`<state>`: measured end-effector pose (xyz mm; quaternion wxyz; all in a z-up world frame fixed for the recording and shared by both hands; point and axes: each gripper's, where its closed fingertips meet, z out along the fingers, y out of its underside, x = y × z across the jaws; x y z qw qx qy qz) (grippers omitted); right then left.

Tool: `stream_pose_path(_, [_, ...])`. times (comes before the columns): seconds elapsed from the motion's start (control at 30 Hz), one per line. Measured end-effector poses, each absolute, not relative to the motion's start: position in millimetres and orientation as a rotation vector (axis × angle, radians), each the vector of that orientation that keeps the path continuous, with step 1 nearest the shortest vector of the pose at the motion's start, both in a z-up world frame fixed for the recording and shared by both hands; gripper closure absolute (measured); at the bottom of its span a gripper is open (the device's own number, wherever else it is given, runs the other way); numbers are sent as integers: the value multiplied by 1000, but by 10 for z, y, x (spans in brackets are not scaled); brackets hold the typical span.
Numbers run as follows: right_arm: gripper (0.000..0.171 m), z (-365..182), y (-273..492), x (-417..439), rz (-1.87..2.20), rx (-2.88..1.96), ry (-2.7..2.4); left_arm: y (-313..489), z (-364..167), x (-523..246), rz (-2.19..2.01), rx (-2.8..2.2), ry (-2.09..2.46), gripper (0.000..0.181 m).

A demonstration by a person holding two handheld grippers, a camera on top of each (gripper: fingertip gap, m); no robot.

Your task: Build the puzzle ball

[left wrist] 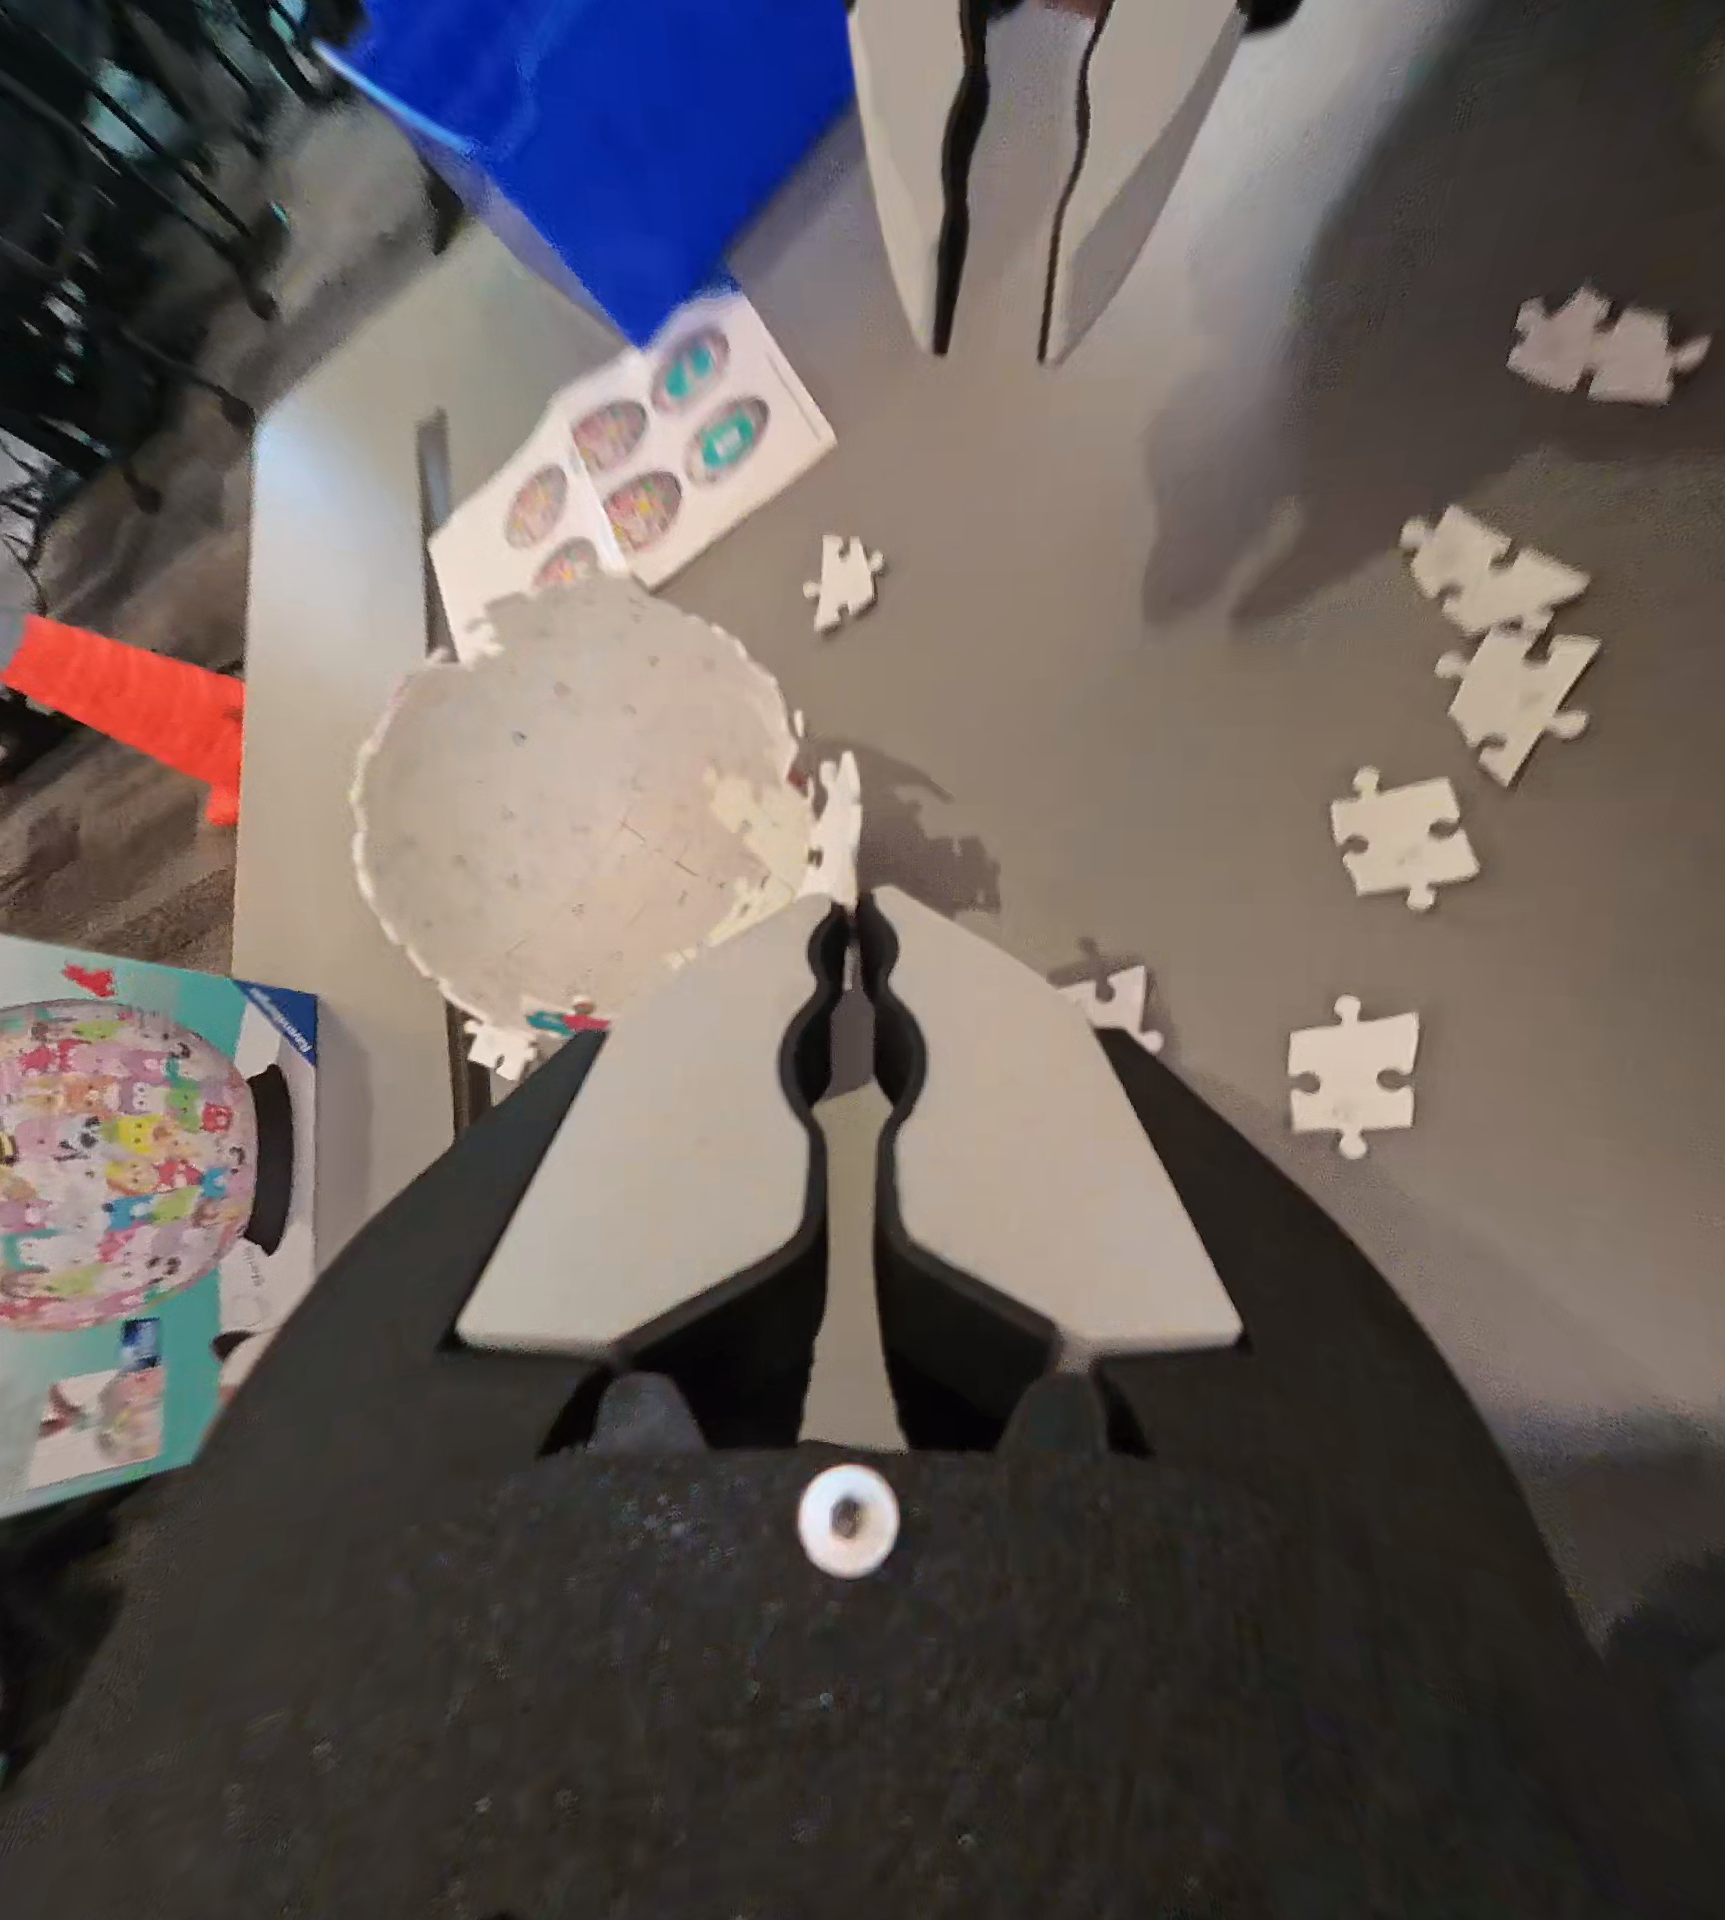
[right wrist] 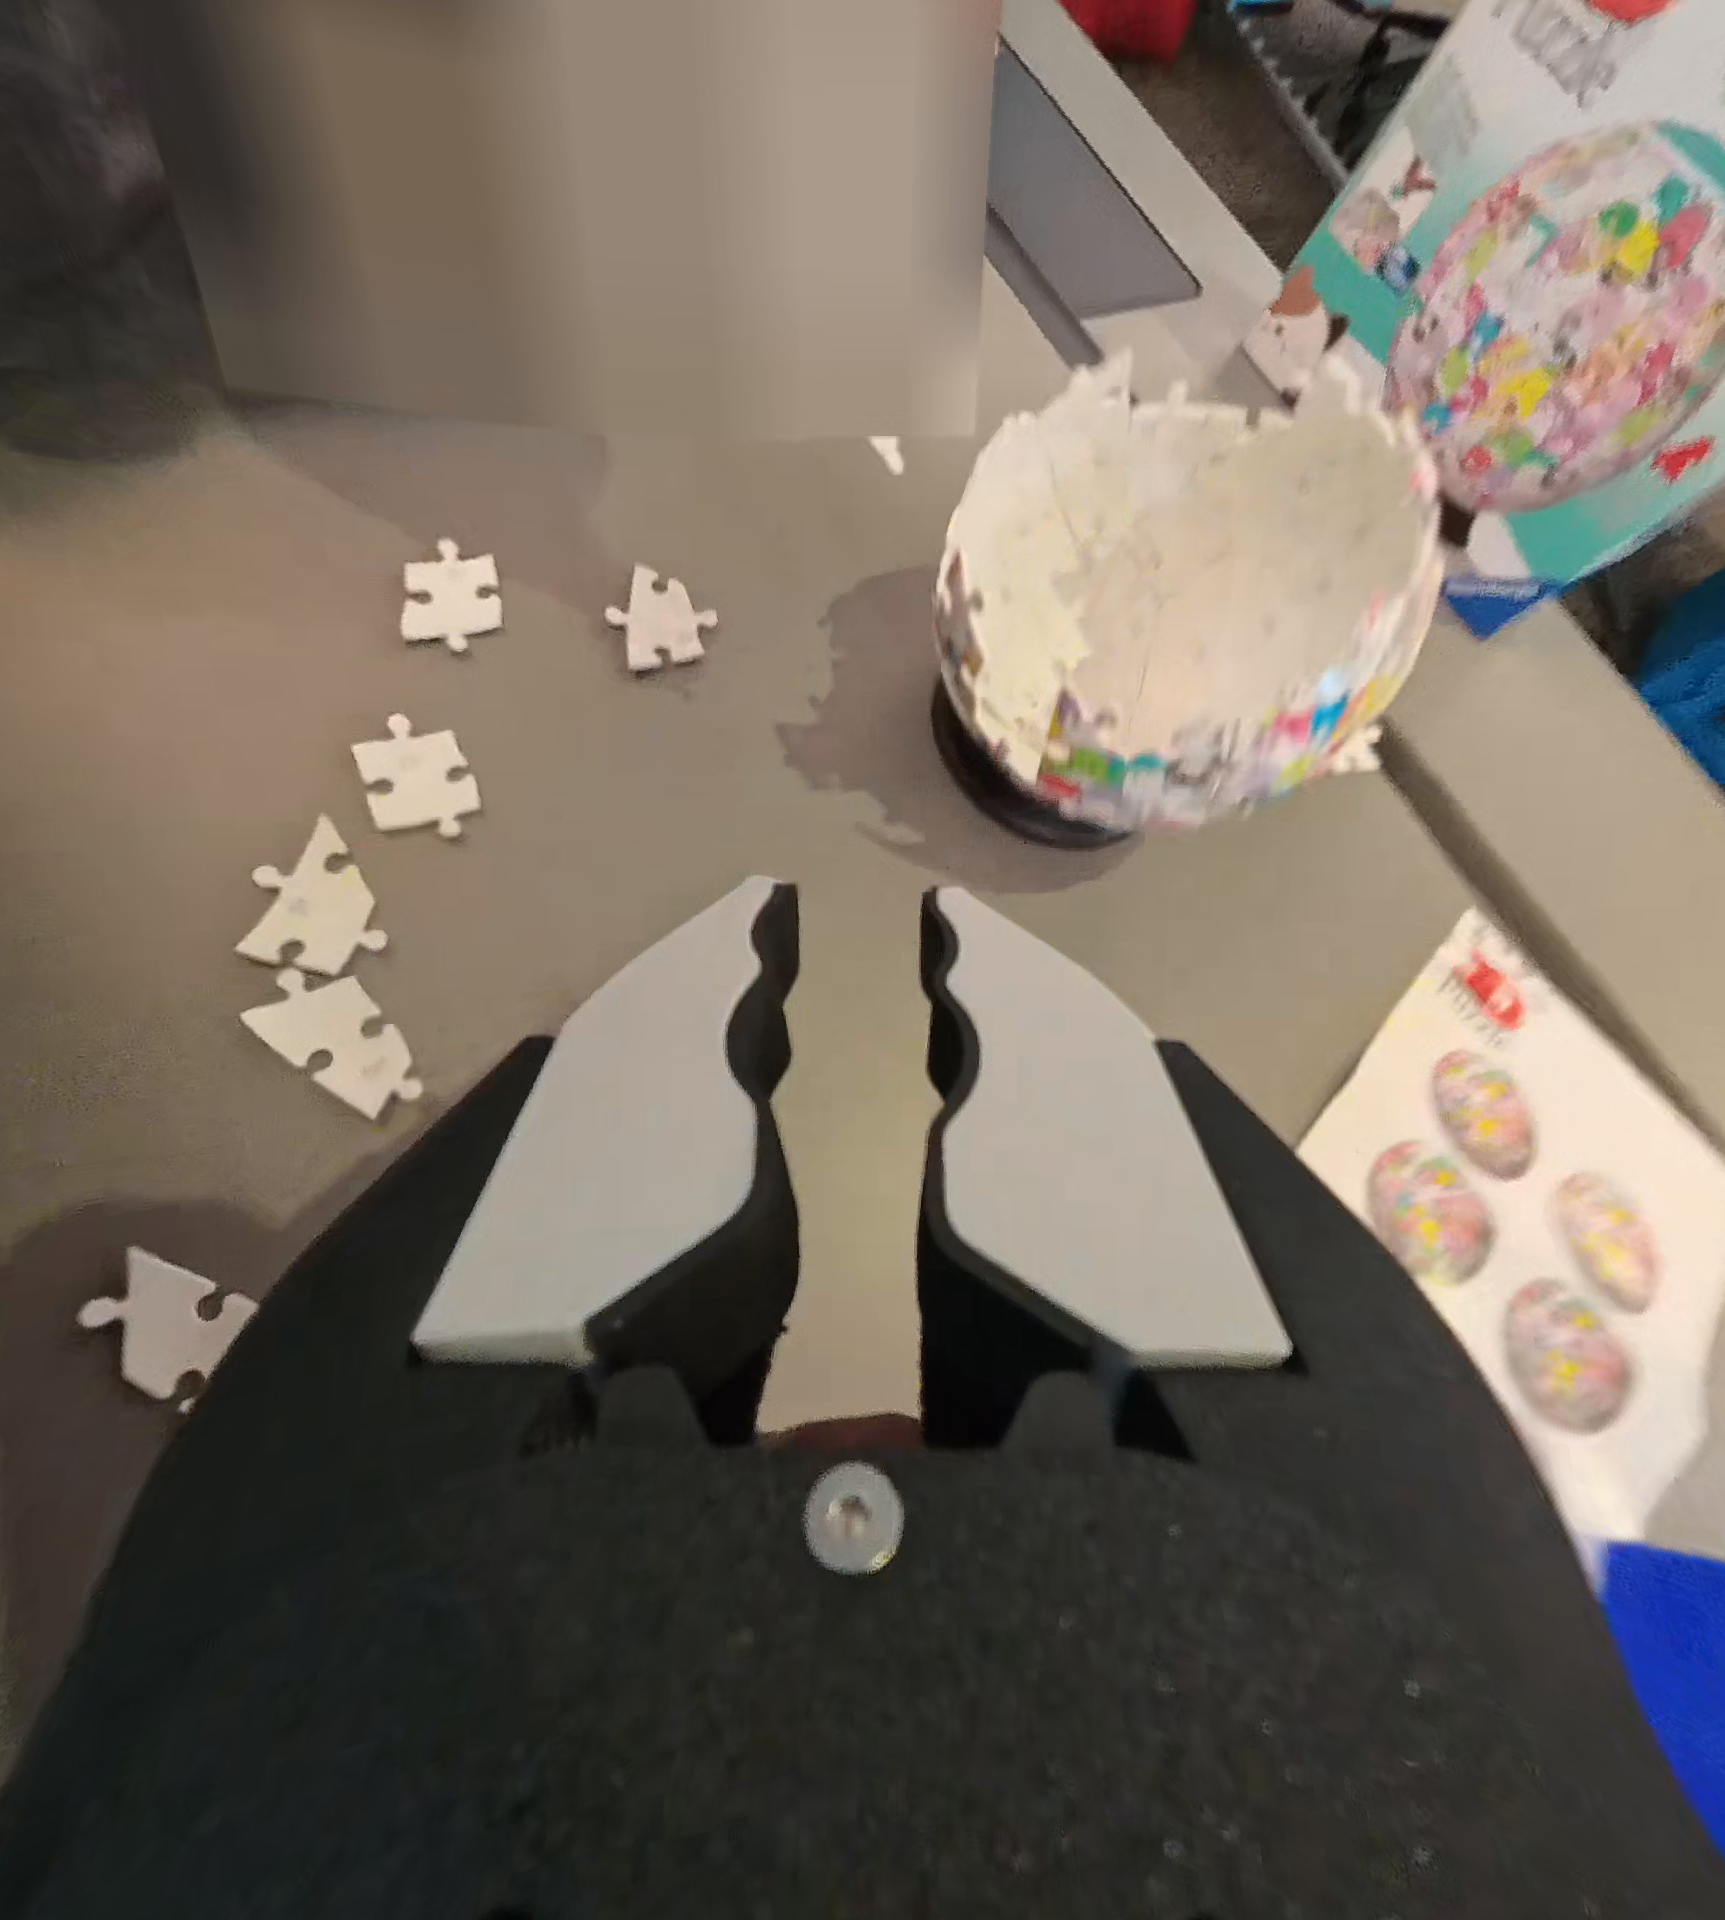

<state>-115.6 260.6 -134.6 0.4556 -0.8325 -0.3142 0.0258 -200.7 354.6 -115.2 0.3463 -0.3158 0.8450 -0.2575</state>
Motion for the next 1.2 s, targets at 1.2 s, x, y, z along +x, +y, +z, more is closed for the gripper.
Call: stream_pose_path(1.2, [146, -1478, 2374, -1013, 560, -1748, -571, 3649, -1361, -1733, -659, -554, 2719, 179])
